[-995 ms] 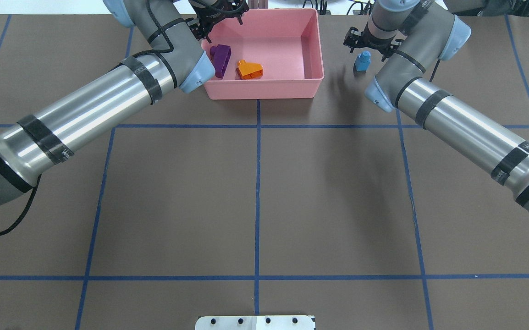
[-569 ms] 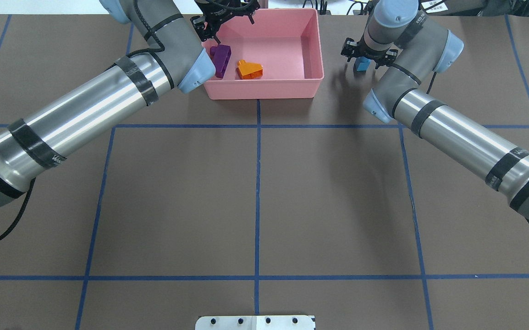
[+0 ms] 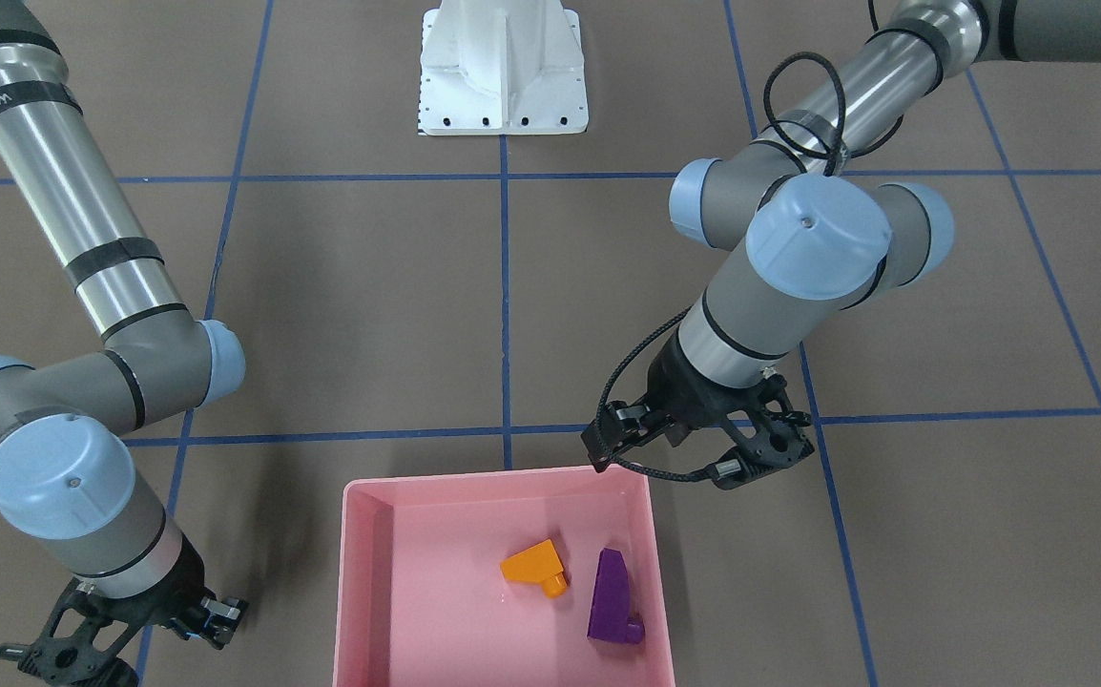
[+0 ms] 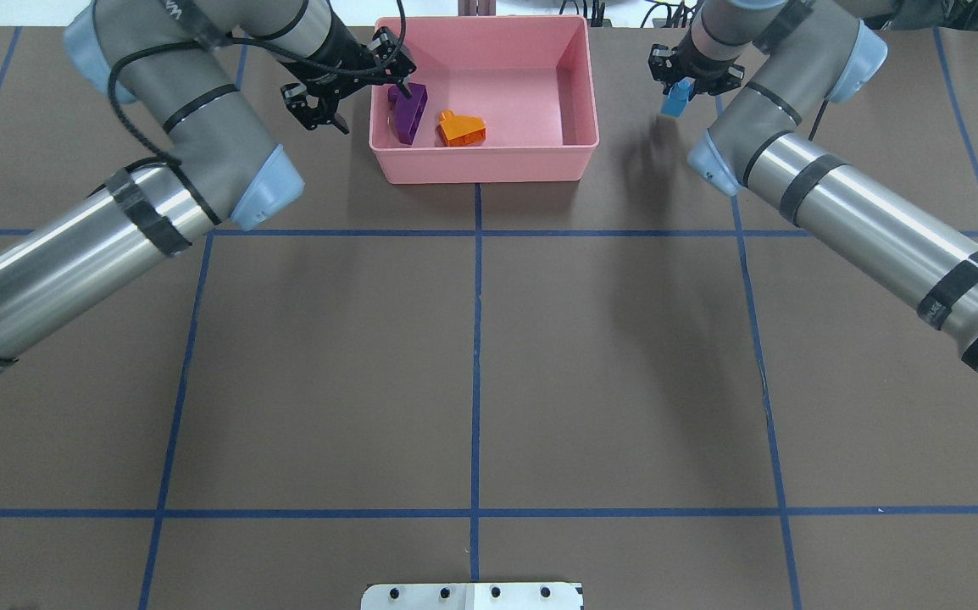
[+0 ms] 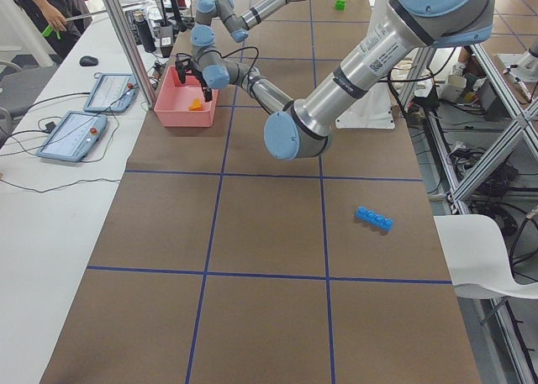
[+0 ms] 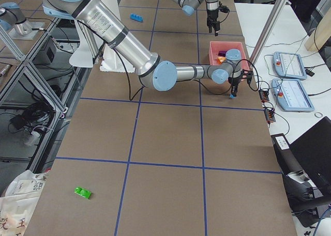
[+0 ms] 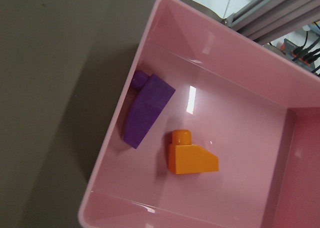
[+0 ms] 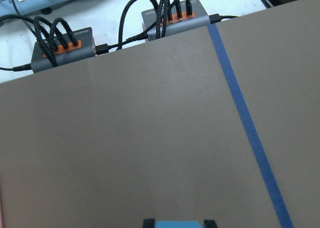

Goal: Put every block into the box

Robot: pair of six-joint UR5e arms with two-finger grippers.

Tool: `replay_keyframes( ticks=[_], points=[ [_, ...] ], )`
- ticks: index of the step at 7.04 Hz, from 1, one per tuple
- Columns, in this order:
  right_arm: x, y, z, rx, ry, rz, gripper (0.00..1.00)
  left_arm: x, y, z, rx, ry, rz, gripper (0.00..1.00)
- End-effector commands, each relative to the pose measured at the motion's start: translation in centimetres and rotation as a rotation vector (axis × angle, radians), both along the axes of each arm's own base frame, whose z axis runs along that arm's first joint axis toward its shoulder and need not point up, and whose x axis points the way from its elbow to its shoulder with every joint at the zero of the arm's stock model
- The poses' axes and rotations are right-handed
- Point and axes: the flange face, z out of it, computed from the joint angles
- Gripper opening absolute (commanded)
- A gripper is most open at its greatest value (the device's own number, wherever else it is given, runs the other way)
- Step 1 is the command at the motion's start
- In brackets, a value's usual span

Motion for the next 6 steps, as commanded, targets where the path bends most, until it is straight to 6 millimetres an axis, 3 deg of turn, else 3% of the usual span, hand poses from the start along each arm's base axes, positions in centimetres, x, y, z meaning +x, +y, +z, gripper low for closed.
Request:
replay_keyframes(
  ticks=[1, 2, 3, 4, 5, 6],
  points=[
    [1.7, -0.8, -12.2, -0.041, -0.018, 0.012, 0.00, -4.6, 6.9, 6.2, 0.070, -0.010, 0.058, 0.99],
    [-1.3, 0.2, -16.1, -0.098, -0.071, 0.073, 0.00, -6.8, 11.4, 9.1, 0.094, -0.016, 0.089, 0.99],
    [-6.5, 2.4, -19.4, -0.100, -0.095, 0.101, 0.00, -7.8, 16.0, 12.1, 0.104, -0.038, 0.139, 0.99],
    [-10.1, 3.9, -22.2, -0.098, -0.118, 0.156, 0.00, -8.3, 19.4, 14.5, 0.120, -0.064, 0.191, 0.99],
    [-13.2, 4.3, -21.8, -0.075, -0.153, 0.189, 0.00, -9.9, 22.2, 18.2, 0.175, -0.122, 0.264, 0.99],
    [-14.6, 4.5, -22.3, -0.065, -0.173, 0.193, 0.00, -12.3, 25.3, 21.8, 0.238, -0.196, 0.326, 0.99]
  ],
)
